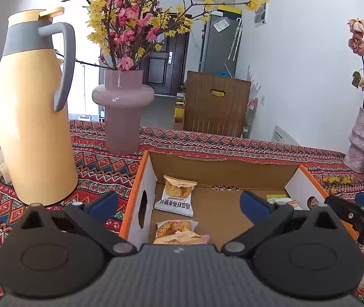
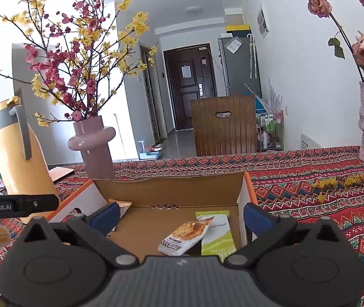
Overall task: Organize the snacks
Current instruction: 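Withdraw both open tools from the box toward the snack pile, then grasp the orange-blue spicy snack bag with the right tool while the left tool grasps the wafer bar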
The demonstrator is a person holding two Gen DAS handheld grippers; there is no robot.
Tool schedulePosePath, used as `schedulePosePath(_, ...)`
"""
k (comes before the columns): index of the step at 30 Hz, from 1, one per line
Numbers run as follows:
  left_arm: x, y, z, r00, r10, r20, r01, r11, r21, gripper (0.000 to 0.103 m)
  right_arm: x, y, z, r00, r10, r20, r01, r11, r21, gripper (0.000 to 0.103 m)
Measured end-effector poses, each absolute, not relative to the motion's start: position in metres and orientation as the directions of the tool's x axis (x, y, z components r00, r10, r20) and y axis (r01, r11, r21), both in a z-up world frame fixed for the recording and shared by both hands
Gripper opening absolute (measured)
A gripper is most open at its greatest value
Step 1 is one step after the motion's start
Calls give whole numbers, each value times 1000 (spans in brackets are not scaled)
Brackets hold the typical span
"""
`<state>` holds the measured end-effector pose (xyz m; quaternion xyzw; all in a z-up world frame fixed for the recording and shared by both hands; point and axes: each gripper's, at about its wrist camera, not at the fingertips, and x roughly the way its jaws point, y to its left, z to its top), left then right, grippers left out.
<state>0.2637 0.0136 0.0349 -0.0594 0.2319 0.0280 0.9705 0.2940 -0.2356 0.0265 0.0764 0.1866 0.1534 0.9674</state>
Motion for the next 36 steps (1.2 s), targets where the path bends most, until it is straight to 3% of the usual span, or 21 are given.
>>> schedulePosePath(9,224,12,46,906,6,-423,-53,994,-100,103,250,-245,35,896,305,-324,-240,944,227,103)
schedulePosePath(16,189,24,25,888,3,-460,-46,995,-83,103,208,-251,21,888,302,-347,-228,944,237,103)
schedulePosePath(29,144,35,-24,877,24,-480,-49,998,-38,103,175,-232,-8,818,306,-488,-244,951,189,103)
schedulePosePath(36,137,33,-31,900,5,-435,-27,999,-46,103,182,-224,-24,779,284,-558,-206,958,199,101)
